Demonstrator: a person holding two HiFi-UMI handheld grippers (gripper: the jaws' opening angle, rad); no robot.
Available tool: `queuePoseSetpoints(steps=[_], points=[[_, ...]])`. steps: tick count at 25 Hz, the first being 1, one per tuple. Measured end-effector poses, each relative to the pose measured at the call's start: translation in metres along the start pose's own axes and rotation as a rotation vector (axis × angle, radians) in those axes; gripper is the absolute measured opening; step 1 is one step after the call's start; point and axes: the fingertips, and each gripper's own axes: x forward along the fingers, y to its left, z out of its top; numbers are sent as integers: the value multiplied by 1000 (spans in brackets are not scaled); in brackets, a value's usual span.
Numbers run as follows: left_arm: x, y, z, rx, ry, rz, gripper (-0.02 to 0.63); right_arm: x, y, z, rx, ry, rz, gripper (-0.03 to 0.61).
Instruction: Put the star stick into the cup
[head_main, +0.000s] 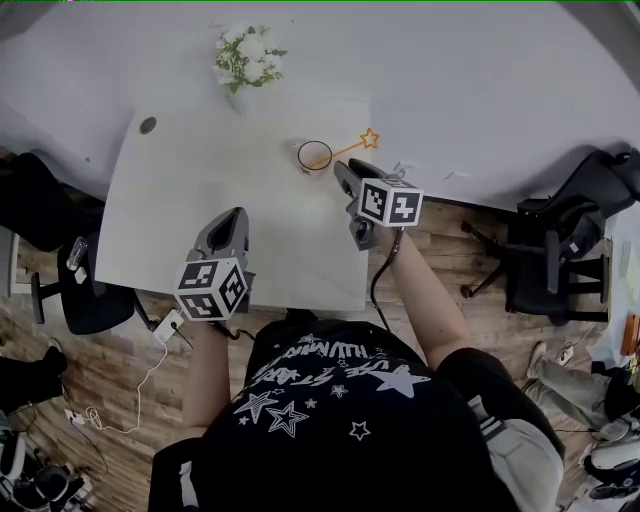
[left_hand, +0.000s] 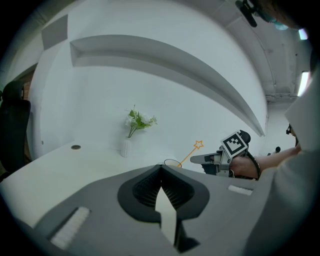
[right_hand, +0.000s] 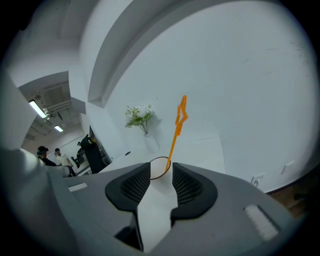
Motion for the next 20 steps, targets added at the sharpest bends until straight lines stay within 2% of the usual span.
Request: queuePoseSetpoints(steps=[3, 10, 20], points=[[-9, -11, -3, 3, -5, 9, 2, -15, 1, -4, -8, -5, 15, 135], [-28, -45, -12, 17, -16, 21, 2, -56, 6, -9, -39, -27, 68, 15], [-69, -95, -37, 9, -27, 53, 2, -123, 23, -24, -149, -23, 130, 14]])
